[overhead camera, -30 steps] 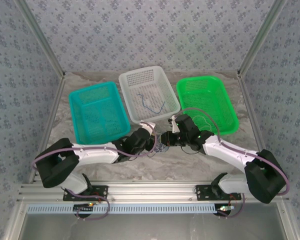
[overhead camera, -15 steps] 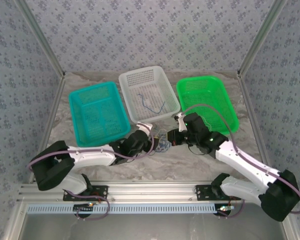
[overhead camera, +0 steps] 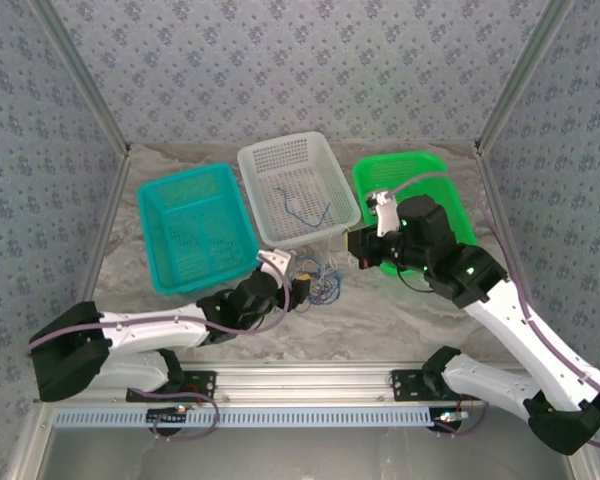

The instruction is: Untangle the cables

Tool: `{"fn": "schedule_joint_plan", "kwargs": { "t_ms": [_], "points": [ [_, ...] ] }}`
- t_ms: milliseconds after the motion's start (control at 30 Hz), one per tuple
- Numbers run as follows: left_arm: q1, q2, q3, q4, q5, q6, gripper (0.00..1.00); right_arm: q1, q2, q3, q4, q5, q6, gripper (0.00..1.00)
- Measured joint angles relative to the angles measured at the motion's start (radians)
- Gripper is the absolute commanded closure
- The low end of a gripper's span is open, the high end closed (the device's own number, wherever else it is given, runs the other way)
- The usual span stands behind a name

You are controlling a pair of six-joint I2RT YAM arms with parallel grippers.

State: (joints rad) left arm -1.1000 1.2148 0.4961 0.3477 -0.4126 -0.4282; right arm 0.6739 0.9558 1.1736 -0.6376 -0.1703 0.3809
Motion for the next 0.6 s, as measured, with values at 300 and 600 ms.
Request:
{"fn": "schedule_joint_plan", "kwargs": {
  "t_ms": [300,600],
  "points": [
    [0.0,-0.032,-0.002,0.026,-0.018,0.021,0.29,0.0,0.03,0.257,-0.043,-0.028,-0.035,1.0],
    [0.0,-0.076,0.027,0.047,0.003,0.187,0.24,0.0,0.063,0.253,-0.089,-0.048,-0.042,1.0]
  ]
}}
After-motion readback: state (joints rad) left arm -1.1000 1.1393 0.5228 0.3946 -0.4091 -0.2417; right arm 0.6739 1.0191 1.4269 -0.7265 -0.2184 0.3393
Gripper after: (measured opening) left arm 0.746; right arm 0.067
